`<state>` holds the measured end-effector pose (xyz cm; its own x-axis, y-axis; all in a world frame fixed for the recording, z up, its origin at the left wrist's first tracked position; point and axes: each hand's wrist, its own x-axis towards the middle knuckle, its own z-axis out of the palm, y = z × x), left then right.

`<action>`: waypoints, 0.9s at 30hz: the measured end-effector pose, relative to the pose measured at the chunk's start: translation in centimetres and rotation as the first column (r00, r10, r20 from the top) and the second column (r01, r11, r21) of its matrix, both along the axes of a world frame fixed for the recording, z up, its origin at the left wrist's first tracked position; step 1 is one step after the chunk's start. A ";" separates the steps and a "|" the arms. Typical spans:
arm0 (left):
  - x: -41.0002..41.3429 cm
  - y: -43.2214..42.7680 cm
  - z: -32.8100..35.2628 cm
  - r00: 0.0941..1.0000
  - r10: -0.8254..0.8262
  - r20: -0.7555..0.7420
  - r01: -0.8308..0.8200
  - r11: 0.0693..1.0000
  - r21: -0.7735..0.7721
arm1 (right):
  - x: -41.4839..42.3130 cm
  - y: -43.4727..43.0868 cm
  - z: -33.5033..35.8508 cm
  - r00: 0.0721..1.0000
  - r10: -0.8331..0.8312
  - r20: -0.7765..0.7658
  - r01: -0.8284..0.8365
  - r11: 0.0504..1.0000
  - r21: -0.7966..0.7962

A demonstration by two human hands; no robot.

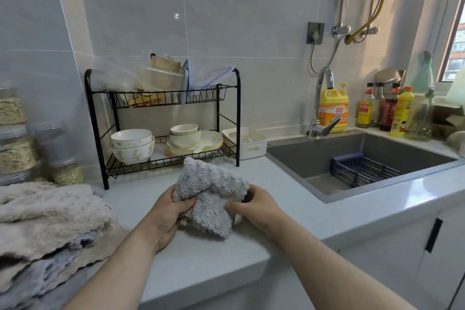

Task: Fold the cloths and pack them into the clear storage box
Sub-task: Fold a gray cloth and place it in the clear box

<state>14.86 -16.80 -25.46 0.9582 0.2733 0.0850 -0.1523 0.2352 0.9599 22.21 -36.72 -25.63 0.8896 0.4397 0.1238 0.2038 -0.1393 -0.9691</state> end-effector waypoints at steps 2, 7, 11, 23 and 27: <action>-0.2 0.1 0.1 1.000 -0.027 0.004 0.027 1.000 -0.015 | 0.0 0.1 -0.1 1.000 -0.003 0.025 0.003 1.000 -0.003; -0.3 -0.2 0.7 0.994 -0.074 -0.077 0.073 0.997 -0.022 | 0.1 -0.5 0.4 0.991 -0.074 -0.113 0.093 0.980 0.174; 0.1 -0.2 0.6 0.996 0.053 -0.068 -0.051 0.998 0.026 | -0.1 -0.8 0.7 0.988 -0.039 -0.151 0.077 0.963 0.257; 0.3 -0.1 0.5 0.996 0.036 -0.086 -0.035 0.999 0.020 | 0.0 -0.9 0.5 0.982 -0.052 -0.180 0.102 0.955 0.279; 0.0 -0.6 0.1 0.993 0.118 0.009 -0.117 0.976 0.183 | -0.4 -1.0 0.9 0.977 -0.080 -0.199 0.133 0.953 0.271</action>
<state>14.86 -17.35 -25.34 0.9204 0.3640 0.1423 -0.1666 0.0359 0.9854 21.82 -37.69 -24.77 0.9481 0.3124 0.0589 0.0178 0.1329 -0.9910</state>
